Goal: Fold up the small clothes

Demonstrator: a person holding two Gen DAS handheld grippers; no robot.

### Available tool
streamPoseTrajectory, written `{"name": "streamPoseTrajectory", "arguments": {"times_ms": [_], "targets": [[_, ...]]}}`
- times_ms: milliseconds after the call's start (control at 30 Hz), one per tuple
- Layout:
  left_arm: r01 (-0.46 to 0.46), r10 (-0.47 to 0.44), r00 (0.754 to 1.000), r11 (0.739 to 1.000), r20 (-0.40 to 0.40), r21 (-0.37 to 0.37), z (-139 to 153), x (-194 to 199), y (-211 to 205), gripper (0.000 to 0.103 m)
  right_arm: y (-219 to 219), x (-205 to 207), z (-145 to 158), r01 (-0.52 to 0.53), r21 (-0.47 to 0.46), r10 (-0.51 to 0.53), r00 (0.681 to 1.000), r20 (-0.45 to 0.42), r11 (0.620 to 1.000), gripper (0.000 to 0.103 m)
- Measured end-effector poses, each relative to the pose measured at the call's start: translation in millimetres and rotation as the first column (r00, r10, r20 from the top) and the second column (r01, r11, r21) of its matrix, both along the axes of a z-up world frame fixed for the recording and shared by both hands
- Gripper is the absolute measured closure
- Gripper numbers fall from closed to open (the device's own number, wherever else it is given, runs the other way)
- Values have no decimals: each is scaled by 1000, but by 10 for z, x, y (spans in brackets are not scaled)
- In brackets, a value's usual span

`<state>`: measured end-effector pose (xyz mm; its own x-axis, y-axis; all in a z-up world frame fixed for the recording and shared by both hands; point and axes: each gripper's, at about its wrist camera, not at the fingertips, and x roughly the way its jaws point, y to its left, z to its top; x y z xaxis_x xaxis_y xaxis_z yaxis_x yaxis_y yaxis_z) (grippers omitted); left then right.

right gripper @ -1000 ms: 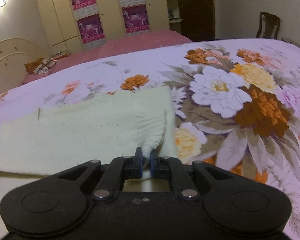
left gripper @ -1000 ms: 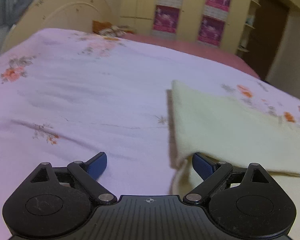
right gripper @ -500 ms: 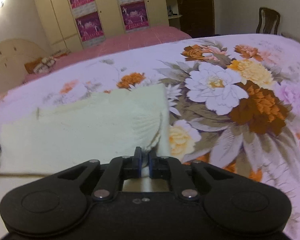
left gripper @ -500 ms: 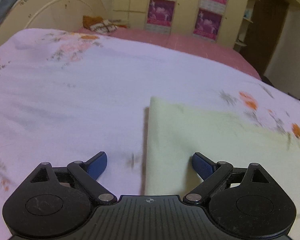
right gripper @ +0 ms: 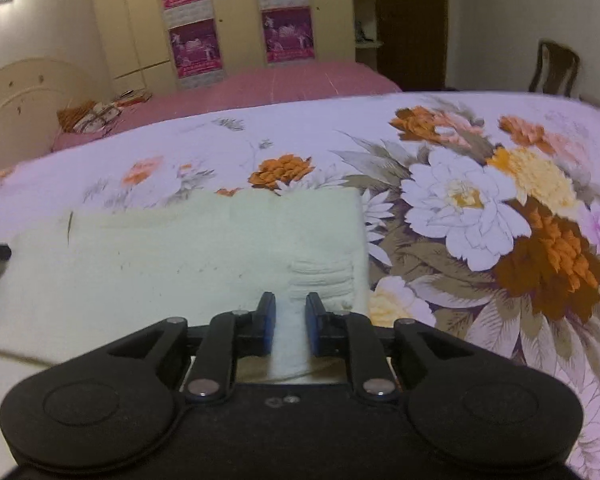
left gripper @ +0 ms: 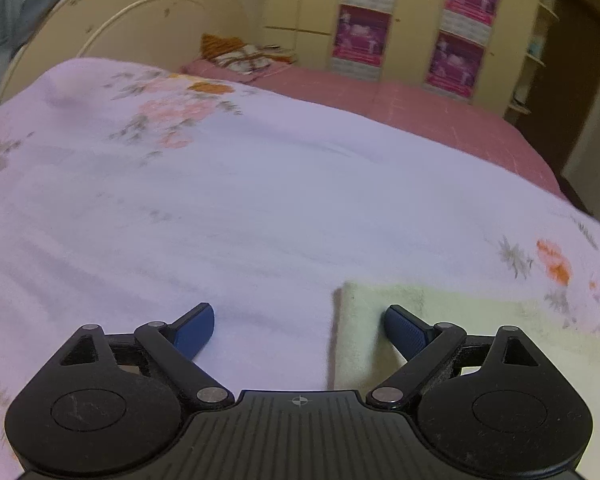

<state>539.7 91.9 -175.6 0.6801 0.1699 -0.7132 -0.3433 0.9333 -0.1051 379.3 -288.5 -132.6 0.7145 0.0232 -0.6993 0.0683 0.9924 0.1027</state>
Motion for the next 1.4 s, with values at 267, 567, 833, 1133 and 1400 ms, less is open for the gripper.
{"name": "streamPoseTrajectory", "arguments": {"times_ms": [267, 567, 833, 1133, 1400], "targets": [[245, -247, 967, 969, 55, 37, 156, -876, -500, 11, 258, -255, 109, -98, 18, 98, 995, 17, 995, 77], [185, -185, 982, 982, -21, -36, 116, -1134, -430, 11, 241, -388, 112, -82, -52, 81, 996, -24, 995, 74], [341, -341, 939, 940, -46, -7, 92, -1729, -960, 11, 735, -889, 169, -293, 17, 293, 956, -30, 956, 74], [308, -301, 951, 945, -75, 108, -21, -2053, -832, 11, 461, -1182, -47, -300, -95, 297, 954, -44, 949, 75], [307, -298, 950, 946, -95, 106, 83, -2251, -906, 11, 331, -1502, 110, -225, -9, 225, 974, -34, 974, 72]]}}
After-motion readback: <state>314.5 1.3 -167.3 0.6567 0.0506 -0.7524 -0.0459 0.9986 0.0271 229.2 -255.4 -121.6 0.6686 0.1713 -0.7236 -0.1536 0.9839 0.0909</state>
